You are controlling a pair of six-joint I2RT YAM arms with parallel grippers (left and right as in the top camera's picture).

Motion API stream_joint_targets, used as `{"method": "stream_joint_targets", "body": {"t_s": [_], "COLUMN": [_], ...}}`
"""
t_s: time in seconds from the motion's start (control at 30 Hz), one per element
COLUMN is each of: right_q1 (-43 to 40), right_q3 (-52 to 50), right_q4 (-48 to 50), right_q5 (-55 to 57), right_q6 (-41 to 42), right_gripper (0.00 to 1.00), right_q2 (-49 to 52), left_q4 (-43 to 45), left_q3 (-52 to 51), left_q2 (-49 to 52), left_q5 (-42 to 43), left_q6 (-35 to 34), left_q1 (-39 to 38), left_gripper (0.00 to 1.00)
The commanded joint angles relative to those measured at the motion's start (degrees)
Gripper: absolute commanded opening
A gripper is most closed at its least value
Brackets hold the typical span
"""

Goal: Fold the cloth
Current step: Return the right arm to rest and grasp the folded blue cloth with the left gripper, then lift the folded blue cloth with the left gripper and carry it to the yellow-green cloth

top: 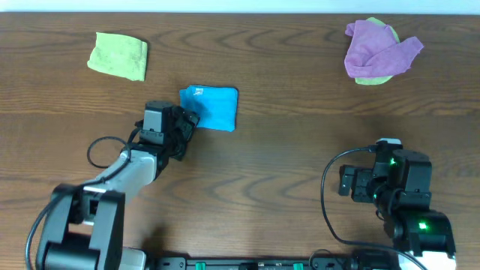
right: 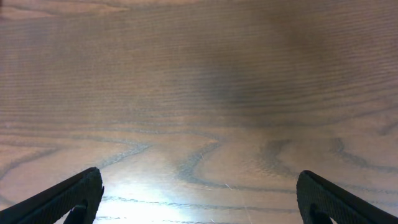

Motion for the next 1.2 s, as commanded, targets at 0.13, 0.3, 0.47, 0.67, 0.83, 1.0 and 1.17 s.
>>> {"method": "stream_joint_targets", "body": {"t_s": [0.13, 0.3, 0.47, 0.67, 0.83, 1.0, 1.17], "right_q1": [-0.46, -0.46, -0.46, -0.46, -0.46, -0.46, -0.46], "right_q3": [-0.24, -0.26, -0.24, -0.26, -0.26, -0.26, -0.26], "right_q4": [-0.04, -0.04, -0.04, -0.04, -0.04, -0.04, -0.04], "right_q5": [0.79, 0.79, 0.79, 0.79, 0.79, 0.79, 0.79], "right_q6": [0.76, 0.76, 0.76, 0.76, 0.76, 0.76, 0.76], "right_gripper": [0.99, 0.99, 0.99, 0.99, 0.99, 0.99, 0.99], "right_q2": [-0.15, -0.15, -0.15, -0.15, -0.15, -0.15, -0.15], "left_q4": [4.42, 8.15, 12.22, 16.46, 18.03, 18.25, 22.97], "left_q3": [-0.42, -0.42, -0.42, -0.39, -0.39, -0.39, -0.31], "left_q2": [4.39, 7.37, 10.97, 14.53, 16.11, 16.31, 16.28], "left_q5": [-0.48, -0.63, -0.57, -0.61, -0.81, -0.81, 0.94], "left_q6": [-0.79, -2.32, -3.54, -4.57, -3.96, 0.02, 4.63], "left_q1": [-0.07, -0.09, -0.33, -1.29, -1.75, -1.75, -1.66], "left_gripper": [0.91, 0.90, 0.89, 0.78, 0.61, 0.06, 0.06]}}
